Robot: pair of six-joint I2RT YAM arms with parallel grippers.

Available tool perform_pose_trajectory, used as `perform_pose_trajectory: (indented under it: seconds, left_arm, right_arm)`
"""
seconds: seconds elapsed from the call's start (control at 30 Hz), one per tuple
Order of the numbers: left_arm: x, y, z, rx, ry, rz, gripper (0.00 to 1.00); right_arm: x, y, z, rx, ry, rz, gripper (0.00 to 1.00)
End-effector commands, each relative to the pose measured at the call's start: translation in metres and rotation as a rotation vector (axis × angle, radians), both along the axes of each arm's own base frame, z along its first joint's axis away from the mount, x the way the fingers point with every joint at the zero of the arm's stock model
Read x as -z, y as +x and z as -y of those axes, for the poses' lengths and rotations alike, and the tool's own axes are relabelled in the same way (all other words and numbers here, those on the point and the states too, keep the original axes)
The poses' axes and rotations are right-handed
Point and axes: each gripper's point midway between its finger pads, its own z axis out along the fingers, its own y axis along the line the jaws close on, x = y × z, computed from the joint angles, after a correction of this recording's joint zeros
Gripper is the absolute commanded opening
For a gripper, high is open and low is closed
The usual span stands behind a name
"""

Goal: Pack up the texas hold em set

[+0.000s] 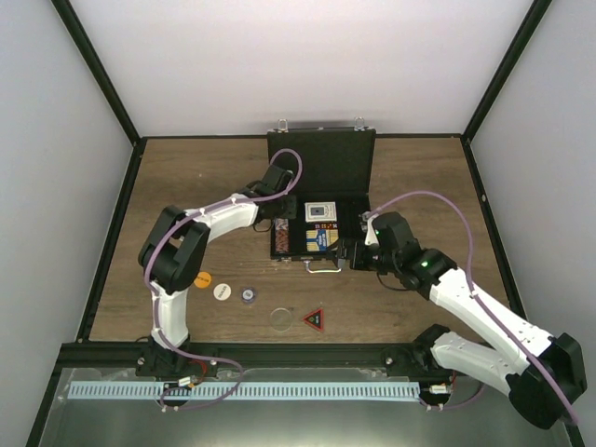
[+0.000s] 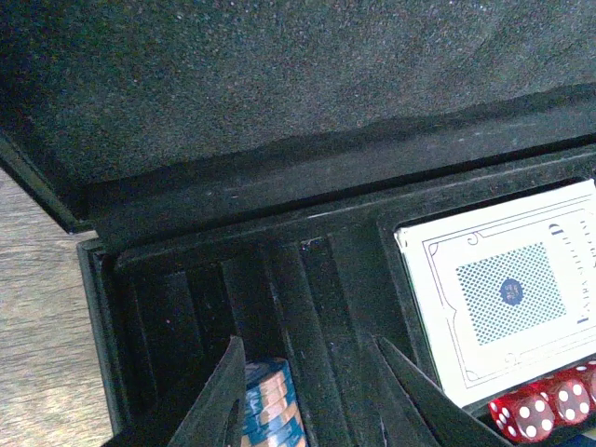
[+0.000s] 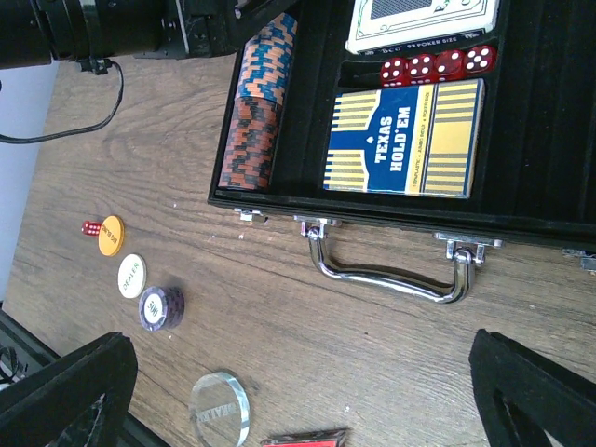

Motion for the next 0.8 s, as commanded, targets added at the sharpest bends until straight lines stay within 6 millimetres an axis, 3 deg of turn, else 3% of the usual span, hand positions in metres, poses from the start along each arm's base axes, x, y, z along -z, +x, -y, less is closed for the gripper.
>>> perform_pose_trajectory:
  seconds: [0.0, 0.2, 0.33, 0.43, 0.63, 0.7, 0.77]
  left_arm:
    - [0.013, -0.023, -0.002, 0.015, -0.032, -0.063, 0.36]
    - [0.022, -0.038, -0.004, 0.022, -0.031, -0.091, 0.36]
    - [0.009, -0.036, 0.001, 0.035, -0.049, -0.064, 0.40]
    - [-0.022, -0.026, 0.006, 0.040, -0.072, -0.005, 0.52]
    - [-0.111, -0.017, 0.001, 0.009, -0.133, 0.158, 0.72]
    - [-0.129, -0.024, -0.007, -0.013, -0.150, 0.184, 0.77]
    - [-0.130, -0.040, -0.021, -0.040, -0.146, 0.177, 0.82]
  right_arm:
    - [-0.019, 0.010, -0.005, -0.002, 0.029, 0.043, 1.00]
    - [-0.017, 0.009, -0.006, -0.001, 0.033, 0.035, 1.00]
    - [-0.018, 0.009, -0.006, -0.002, 0.037, 0.038, 1.00]
    - [-0.023, 0.010, -0.005, -0.001, 0.032, 0.054, 1.00]
    - [-0.032, 0.015, 0.005, 0.042, -0.005, 0.088, 1.00]
    - [-0.034, 0.016, 0.011, 0.073, -0.015, 0.090, 1.00]
    - [-0.035, 0.014, 0.015, 0.093, -0.016, 0.091, 1.00]
